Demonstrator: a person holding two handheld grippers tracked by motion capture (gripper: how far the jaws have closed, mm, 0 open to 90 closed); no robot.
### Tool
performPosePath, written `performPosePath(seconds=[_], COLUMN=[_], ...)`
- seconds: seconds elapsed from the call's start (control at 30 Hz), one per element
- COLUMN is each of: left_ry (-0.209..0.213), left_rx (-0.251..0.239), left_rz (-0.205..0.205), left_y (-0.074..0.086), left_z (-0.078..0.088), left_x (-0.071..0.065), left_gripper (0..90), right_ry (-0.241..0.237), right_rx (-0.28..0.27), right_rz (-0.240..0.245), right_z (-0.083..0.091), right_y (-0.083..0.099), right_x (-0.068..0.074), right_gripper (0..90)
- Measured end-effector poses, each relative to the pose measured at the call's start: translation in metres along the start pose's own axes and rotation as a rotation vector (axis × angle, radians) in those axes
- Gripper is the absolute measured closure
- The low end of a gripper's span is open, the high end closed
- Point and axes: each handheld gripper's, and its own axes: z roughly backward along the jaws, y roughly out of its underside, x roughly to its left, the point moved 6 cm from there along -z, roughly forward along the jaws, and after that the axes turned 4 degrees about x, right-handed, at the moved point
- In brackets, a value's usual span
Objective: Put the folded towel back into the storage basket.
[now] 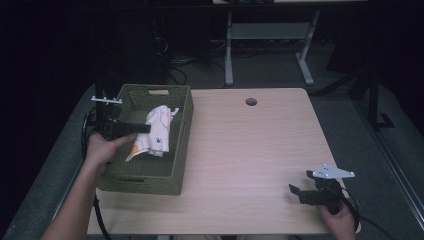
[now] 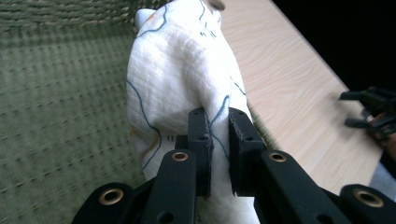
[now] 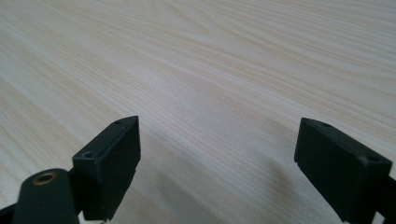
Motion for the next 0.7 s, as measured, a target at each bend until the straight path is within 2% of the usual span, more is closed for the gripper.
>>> performPosePath(seconds=[0.17, 0.23, 0.4, 0.57, 0.63, 0.67, 0.7], left_ry=[-0.028, -0.037, -0.072, -0.083, -0.134, -0.213, -0.293], left_rx=[0.031, 0.057, 0.156, 0.204, 0.220, 0.213, 0.213], left_rz=[-0.027, -0.034, -0.055, -0.052, -0.074, -0.090, -0.081], left_y=[0.002, 0.004, 0.011, 0.011, 0.009, 0.006, 0.003], left_z=[-0.003, -0.006, -0.017, -0.027, -0.030, -0.030, -0.030], left_x=[0.008, 0.013, 0.025, 0.032, 0.037, 0.041, 0.046], left_gripper=[81.0, 81.0, 80.8, 80.6, 79.5, 75.2, 63.4], right_ry=[0.003, 0.000, -0.002, -0.002, -0.003, -0.003, -0.005], right_rx=[0.003, 0.001, 0.003, 0.002, 0.000, -0.001, 0.001], right_rz=[0.000, -0.002, -0.008, -0.016, -0.017, -0.016, -0.016], right_z=[-0.001, -0.001, -0.001, -0.001, -0.002, -0.002, -0.002], right_y=[0.000, 0.000, 0.000, 0.000, 0.000, 0.000, 0.000], right_x=[-0.001, -0.001, -0.002, -0.002, -0.003, -0.003, -0.003], right_gripper=[14.1, 14.1, 14.1, 14.1, 14.1, 14.0, 14.0])
